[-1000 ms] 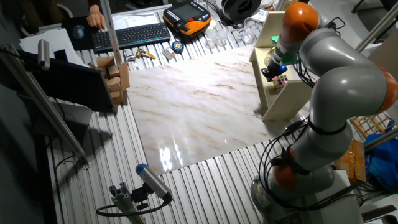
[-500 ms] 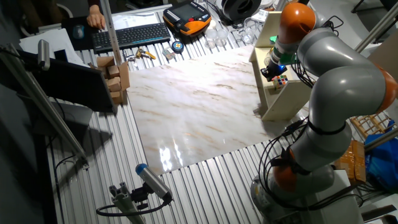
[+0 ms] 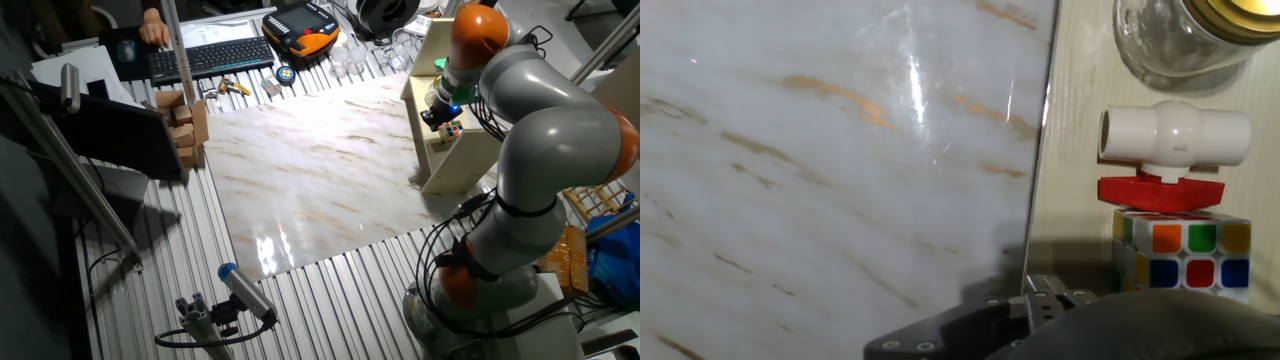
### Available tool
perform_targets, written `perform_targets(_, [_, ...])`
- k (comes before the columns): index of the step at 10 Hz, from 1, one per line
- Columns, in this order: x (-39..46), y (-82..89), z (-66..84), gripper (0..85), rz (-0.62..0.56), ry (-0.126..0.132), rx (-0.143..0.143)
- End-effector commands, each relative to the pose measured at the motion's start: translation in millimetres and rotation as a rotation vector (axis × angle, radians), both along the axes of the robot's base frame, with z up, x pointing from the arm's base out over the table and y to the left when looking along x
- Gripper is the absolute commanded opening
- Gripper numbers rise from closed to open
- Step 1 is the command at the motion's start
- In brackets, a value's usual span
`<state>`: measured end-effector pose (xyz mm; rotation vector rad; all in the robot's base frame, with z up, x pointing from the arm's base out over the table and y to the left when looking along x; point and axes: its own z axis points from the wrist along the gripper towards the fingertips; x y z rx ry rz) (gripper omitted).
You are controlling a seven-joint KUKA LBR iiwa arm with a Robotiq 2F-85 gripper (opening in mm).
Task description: Take the object down from the shelf
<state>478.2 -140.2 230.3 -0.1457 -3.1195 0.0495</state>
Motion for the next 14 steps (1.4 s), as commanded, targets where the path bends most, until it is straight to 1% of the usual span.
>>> perform_targets(1, [-1.4, -0.9, 0.9, 0.0, -0.002, 0.0, 0.0])
perform_targets(2, [-2.8, -1.8, 1.5, 0.0, -0.002, 0.0, -0.003])
perform_targets(4, [-8.3, -9.6, -0.3, 0.0, 0.008, -0.008, -0.006])
perform_targets(6, [-11.8, -18.6, 2.1, 0.0, 0.01, -0.012, -0.014])
perform_targets(7, [-12.4, -23.2, 4.3, 0.0, -0.008, -0.004, 0.008])
perform_targets(8, [-12.7, -26.1, 5.8, 0.0, -0.011, -0.001, 0.017])
perform_targets(10, [-12.4, -29.8, 6.4, 0.0, -0.003, -0.003, 0.009])
perform_targets(12, [-11.5, -35.1, 6.4, 0.0, 0.006, -0.006, 0.008])
perform_targets(14, [-8.7, -44.9, 3.2, 0.0, 0.022, -0.015, 0.01])
